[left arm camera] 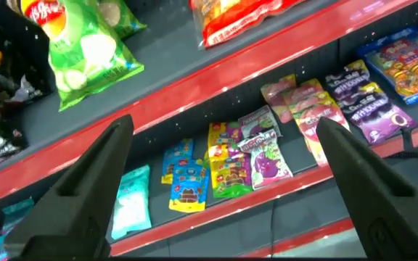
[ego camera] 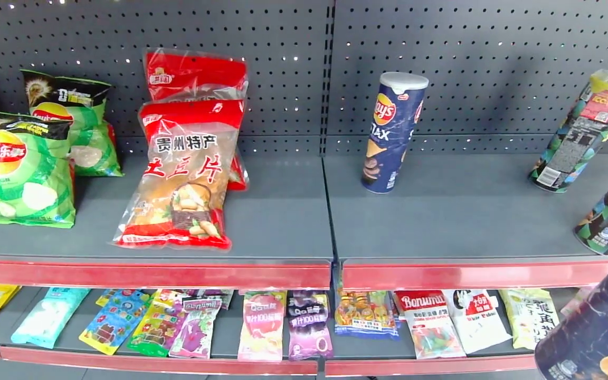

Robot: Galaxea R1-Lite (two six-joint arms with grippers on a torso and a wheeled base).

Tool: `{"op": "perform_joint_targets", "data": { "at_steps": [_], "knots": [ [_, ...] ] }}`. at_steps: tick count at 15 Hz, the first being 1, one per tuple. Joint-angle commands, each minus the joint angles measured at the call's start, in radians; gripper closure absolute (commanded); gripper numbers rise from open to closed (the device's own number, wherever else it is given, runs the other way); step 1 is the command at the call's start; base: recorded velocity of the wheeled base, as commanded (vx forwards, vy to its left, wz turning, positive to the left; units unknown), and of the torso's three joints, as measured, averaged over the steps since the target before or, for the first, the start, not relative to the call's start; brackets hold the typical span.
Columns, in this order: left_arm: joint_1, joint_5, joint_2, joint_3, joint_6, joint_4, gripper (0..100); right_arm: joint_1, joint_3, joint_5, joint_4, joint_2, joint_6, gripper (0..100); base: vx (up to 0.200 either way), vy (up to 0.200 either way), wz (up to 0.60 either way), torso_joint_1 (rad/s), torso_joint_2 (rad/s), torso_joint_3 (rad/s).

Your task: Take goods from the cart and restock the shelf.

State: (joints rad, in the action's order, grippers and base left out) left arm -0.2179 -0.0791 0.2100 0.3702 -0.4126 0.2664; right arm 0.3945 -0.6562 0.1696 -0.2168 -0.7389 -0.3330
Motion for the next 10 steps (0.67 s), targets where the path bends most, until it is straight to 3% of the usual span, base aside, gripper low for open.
{"op": "perform_joint_targets", "data": {
  "at_steps": [1,8,10],
  "knots": [
    [-0.001,-0.001,0.0,-0.001,0.0,0.001,0,-0.009,0.009,0.002,0.001,0.018,0.0,100,0.0,0.0,0.0,0.0,0.0,0.0],
    [-0.001,-0.001,0.003,-0.03,-0.006,0.001,0,-0.075,0.099,0.001,0.001,0.174,0.035,100,0.0,0.0,0.0,0.0,0.0,0.0],
    [-0.003,0.001,0.005,-0.03,-0.006,0.001,0,-0.077,0.101,0.001,0.001,0.179,0.035,100,0.2,0.0,0.0,0.002,0.0,0.0]
  ]
}}
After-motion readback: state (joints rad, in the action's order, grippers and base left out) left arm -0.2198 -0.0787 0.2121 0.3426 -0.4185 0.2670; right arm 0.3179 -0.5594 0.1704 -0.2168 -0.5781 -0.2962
